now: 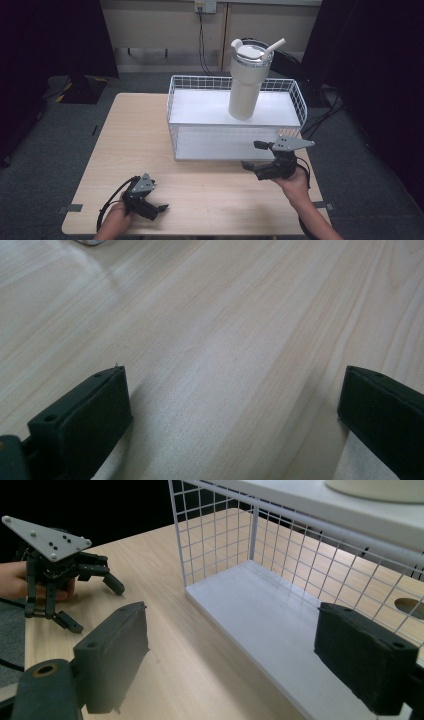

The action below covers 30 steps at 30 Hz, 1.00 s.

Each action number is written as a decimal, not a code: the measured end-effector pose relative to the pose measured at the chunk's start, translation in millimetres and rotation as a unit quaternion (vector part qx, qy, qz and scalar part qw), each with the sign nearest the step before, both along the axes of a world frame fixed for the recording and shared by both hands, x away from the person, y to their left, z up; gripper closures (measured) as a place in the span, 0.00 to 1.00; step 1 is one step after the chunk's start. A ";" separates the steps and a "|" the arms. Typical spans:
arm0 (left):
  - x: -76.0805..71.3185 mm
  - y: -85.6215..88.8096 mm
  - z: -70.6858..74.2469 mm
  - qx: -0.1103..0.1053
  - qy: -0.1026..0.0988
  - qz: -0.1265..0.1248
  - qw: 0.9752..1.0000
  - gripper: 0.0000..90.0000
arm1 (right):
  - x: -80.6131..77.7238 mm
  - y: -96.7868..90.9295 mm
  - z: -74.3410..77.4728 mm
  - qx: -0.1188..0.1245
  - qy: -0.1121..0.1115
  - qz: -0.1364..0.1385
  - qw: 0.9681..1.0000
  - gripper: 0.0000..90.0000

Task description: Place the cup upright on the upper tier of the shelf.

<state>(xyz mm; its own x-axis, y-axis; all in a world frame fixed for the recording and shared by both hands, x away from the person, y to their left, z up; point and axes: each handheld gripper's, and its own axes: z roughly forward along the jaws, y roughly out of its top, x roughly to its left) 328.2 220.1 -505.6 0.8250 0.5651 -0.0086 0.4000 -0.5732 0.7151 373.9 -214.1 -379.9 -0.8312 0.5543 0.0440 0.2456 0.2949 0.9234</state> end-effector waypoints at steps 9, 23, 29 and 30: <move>0.0 0.0 0.0 0.000 0.000 0.000 1.000 0.00 | -6.6 -4.4 -14.2 -0.006 0.005 0.003 1.000 0.15; 0.0 0.0 0.0 0.000 0.000 0.000 1.000 0.00 | -16.7 -13.0 -41.3 -0.027 0.019 0.007 0.999 0.15; 0.0 0.0 0.0 0.000 0.000 0.000 1.000 0.00 | -20.9 -18.5 -52.8 -0.034 0.025 0.005 0.999 0.15; 0.0 0.0 0.0 0.000 0.000 0.000 1.000 0.00 | -21.2 -19.2 -54.0 -0.034 0.026 0.005 0.999 0.15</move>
<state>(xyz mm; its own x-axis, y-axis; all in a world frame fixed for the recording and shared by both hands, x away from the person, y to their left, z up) 328.2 220.1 -505.6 0.8249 0.5652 -0.0087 0.4003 -0.5731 0.7151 352.7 -233.4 -434.0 -0.8345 0.5488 0.0502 0.2901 0.3600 0.8867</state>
